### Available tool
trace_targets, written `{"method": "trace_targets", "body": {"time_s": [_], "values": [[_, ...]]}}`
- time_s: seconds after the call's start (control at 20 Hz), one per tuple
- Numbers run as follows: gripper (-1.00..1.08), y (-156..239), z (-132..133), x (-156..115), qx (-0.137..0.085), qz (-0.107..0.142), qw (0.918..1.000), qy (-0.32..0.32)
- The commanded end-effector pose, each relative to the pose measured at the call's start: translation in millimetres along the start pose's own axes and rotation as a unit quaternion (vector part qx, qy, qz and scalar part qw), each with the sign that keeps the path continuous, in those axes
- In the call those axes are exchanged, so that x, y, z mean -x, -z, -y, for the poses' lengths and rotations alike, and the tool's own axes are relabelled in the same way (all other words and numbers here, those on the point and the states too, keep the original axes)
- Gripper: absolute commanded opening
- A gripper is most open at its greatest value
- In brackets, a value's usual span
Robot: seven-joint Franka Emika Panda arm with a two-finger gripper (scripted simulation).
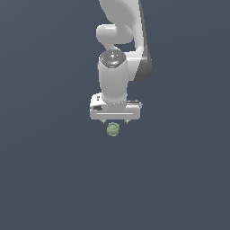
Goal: Pick up the object and move it to a goal position.
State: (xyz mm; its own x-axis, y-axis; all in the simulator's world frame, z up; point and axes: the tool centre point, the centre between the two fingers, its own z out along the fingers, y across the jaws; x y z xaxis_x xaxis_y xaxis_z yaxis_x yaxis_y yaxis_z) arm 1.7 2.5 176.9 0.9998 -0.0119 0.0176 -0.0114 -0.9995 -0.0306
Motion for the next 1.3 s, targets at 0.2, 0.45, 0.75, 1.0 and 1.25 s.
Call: {"method": "trace_targets", "body": {"time_s": [0.2, 0.45, 0.75, 1.0, 1.25], "values": [[1.0, -17, -3, 7, 0.003, 0.002, 0.9998, -0.019], [1.0, -44, -8, 21, 0.008, 0.004, 0.9986, -0.052], [1.0, -74, -13, 40, 0.014, 0.006, 0.9958, -0.09], [1.0, -85, -16, 47, 0.016, 0.007, 0.9944, -0.104], [1.0, -86, -16, 47, 0.016, 0.008, 0.9945, -0.103]]}}
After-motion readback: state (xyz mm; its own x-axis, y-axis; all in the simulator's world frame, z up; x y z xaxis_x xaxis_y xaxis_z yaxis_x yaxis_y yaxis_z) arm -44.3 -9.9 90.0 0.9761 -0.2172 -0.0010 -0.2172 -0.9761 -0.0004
